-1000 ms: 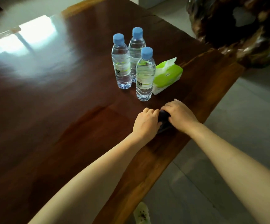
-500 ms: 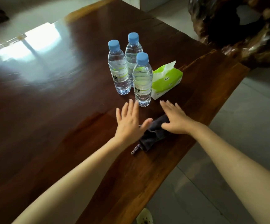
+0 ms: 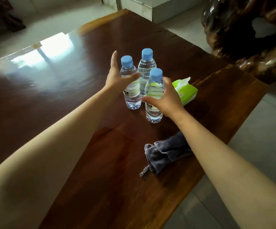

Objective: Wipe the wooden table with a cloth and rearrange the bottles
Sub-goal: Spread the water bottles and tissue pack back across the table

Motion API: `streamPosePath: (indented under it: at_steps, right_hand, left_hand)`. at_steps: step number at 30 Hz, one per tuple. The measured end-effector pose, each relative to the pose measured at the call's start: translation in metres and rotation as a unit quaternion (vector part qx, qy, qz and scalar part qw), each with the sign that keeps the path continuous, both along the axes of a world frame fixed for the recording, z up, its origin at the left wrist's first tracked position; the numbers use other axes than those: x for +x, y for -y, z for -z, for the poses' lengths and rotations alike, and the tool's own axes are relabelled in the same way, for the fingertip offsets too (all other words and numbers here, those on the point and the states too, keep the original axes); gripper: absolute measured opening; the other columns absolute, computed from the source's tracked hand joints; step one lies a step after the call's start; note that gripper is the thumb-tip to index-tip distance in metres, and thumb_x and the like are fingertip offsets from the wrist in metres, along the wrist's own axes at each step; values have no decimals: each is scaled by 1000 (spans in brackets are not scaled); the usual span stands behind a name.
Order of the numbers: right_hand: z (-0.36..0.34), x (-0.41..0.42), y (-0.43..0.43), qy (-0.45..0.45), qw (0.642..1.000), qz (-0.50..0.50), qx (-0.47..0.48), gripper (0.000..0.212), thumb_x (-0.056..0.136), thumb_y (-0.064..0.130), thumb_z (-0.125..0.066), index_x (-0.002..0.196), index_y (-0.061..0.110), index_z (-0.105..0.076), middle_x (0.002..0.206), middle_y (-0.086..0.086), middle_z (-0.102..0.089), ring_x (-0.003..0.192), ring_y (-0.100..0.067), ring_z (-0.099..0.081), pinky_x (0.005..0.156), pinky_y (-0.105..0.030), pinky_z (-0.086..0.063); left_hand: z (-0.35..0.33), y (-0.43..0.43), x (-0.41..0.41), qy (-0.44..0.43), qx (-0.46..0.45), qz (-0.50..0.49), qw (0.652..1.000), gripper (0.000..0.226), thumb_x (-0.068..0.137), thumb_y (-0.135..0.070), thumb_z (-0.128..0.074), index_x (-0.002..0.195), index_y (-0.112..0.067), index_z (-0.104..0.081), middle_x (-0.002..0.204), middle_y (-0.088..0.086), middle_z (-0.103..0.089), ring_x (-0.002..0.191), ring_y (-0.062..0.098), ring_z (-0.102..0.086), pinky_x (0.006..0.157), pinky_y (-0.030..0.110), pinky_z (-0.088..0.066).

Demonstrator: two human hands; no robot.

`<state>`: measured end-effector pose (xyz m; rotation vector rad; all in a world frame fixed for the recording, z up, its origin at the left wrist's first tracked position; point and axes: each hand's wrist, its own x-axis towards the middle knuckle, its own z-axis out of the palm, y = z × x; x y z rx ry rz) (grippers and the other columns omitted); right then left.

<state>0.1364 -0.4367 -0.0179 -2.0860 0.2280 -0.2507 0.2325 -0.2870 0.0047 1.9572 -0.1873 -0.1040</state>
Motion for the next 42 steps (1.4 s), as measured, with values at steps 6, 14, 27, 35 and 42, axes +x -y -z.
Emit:
streamPosePath:
  at_steps: [6, 14, 27, 35, 42]
  right_hand:
    - [6, -1, -4, 15, 1000, 12, 10, 63, 66, 29, -81, 113, 13, -44, 107, -3, -64, 95, -18, -62, 77, -26, -44]
    - [6, -2, -23, 42, 998, 34, 14, 62, 67, 23, -82, 115, 7, -46, 108, -11, -65, 97, -25, -62, 83, -37, -50]
    - [-16, 12, -182, 32, 987, -151, 48, 60, 68, 21, -81, 115, 9, -45, 111, -11, -63, 97, -24, -61, 88, -40, -51]
    - [-16, 5, -300, 1, 962, -267, 60, 64, 68, 21, -81, 119, 11, -43, 115, -11, -62, 100, -27, -61, 90, -43, -50]
    - [-6, -3, -356, -12, 946, -317, 65, 64, 67, 23, -83, 117, 13, -44, 112, -9, -62, 98, -24, -61, 85, -34, -49]
  left_hand:
    - [18, 10, 2, 0, 10, -16, 1000, 69, 69, -27, -79, 124, -21, -37, 113, -1, -62, 96, 14, -61, 82, 31, -51]
    - [18, -17, -13, 35, 13, -63, 997, 63, 71, -18, -78, 119, -10, -39, 102, 0, -58, 89, 15, -58, 78, 28, -47]
    - [-16, -206, -77, 64, 21, -213, 975, 50, 73, -13, -77, 108, -16, -40, 88, -8, -56, 75, 3, -56, 62, 2, -44]
    - [-20, -311, -132, 40, 33, -333, 942, 61, 73, -11, -77, 120, -6, -38, 104, 8, -58, 91, 19, -60, 80, 28, -51]
    - [-9, -360, -169, 26, 57, -386, 920, 64, 73, -17, -78, 121, -4, -37, 113, 15, -57, 99, 25, -59, 87, 36, -50]
